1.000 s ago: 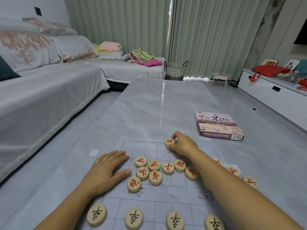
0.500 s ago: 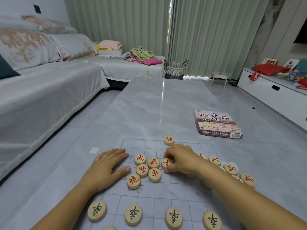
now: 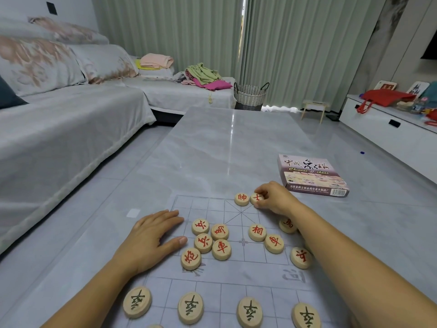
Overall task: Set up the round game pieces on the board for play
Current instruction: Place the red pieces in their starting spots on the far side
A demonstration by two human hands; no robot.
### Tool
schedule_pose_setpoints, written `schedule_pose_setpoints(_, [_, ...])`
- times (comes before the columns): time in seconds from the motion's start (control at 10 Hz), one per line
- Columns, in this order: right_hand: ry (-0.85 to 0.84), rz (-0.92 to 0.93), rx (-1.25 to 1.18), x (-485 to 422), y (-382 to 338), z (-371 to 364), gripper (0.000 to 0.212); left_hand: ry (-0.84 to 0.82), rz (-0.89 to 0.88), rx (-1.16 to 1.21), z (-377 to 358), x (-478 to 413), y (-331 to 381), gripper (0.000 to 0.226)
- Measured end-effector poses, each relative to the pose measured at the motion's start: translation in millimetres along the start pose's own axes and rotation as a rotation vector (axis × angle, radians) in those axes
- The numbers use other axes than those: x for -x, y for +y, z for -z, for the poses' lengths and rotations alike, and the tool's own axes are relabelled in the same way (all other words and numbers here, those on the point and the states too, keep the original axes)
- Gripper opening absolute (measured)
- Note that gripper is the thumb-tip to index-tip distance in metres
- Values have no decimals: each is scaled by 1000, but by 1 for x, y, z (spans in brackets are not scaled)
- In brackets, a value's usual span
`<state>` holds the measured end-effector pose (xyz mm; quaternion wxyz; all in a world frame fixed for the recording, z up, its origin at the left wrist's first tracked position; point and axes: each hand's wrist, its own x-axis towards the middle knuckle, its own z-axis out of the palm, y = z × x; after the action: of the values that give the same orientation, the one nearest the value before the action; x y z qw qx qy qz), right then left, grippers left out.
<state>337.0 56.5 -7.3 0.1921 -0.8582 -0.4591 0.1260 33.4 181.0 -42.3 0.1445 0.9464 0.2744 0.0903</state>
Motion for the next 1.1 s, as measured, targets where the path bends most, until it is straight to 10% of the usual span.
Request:
schedule_pose_setpoints(0.7, [19,-52,-159,24,-3,19,48,-4,4,0,-1,-1,-3,103])
schedule_pose_setpoints(0.9, [-242,35,-30,82,-1,43,26,-3,7,-1,-1,-1,-2,105])
schedule_pose_setpoints(1.1, [-45,8,-78,97,19,46,15,-1,9,6,-1,-1,0,105])
